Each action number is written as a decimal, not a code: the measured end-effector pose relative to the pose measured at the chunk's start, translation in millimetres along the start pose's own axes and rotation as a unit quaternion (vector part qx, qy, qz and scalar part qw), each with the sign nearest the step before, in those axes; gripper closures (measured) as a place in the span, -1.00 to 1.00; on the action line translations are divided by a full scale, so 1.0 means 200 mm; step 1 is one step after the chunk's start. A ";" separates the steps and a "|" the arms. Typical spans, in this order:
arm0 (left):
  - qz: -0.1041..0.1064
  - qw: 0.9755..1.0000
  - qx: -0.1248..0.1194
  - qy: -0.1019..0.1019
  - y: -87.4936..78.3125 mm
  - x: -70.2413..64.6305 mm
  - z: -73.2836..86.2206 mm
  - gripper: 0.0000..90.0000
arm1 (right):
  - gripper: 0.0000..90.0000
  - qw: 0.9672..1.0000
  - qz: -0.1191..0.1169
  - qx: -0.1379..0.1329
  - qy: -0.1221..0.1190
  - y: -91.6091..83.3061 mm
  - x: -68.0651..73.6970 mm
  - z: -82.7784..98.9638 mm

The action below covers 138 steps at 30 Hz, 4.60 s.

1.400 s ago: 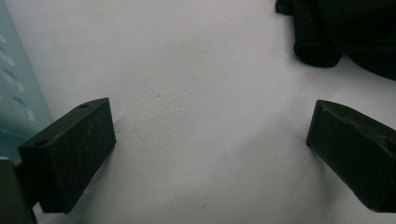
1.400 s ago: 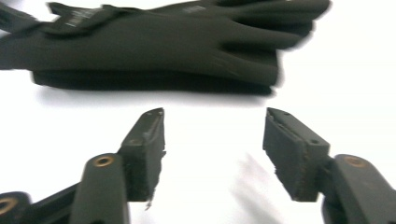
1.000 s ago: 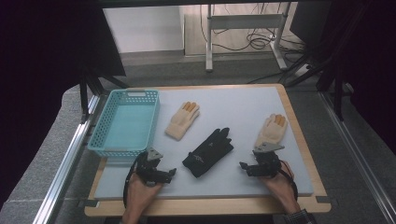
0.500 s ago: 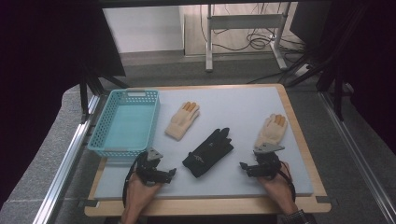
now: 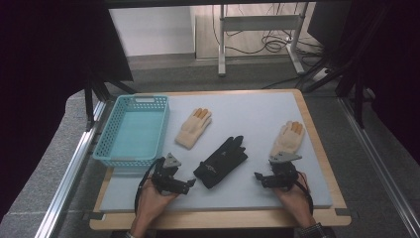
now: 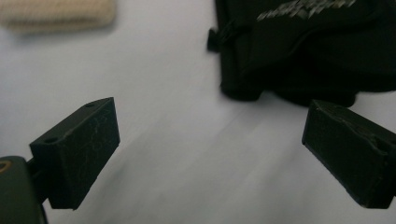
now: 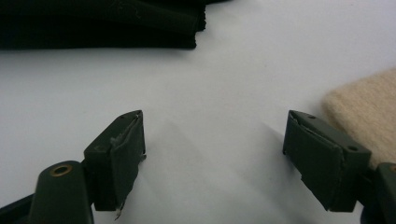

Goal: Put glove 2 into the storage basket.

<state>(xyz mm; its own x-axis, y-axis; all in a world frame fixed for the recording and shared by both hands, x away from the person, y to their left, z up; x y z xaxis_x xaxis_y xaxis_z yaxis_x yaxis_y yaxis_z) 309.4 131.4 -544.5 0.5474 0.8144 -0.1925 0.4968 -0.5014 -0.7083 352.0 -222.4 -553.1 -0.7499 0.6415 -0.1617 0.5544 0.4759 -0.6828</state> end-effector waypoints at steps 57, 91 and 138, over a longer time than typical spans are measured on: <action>-0.001 0.995 0.094 0.033 0.36 -0.18 -0.35 0.33 | -0.55 1.000 0.000 0.000 0.000 0.00 0.00 0.00; -0.086 0.996 0.012 -0.023 -0.05 0.14 -0.59 0.46 | -0.55 1.000 -0.001 0.000 0.000 0.00 0.00 0.00; -0.253 0.928 0.142 -0.235 -0.23 1.16 -0.26 0.37 | -0.55 1.000 0.000 0.000 0.000 0.00 0.00 0.00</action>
<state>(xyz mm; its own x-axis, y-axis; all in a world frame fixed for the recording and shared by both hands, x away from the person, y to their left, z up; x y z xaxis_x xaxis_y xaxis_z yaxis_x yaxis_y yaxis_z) 449.4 328.1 -521.9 -0.0936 0.9955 -0.0145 0.3765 0.0219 -0.9261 352.1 -222.5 -553.1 -0.7504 0.6410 -0.1612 0.5540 0.4771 -0.6822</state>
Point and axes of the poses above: each handheld gripper's, and its own axes: y roughly forward along the jaws, z roughly out of its underside, x roughly to its left, the point moved 3 cm from there along y, roughly forward along the jaws, and after that the axes turned 9 degrees about -y, right-handed, at the moved point
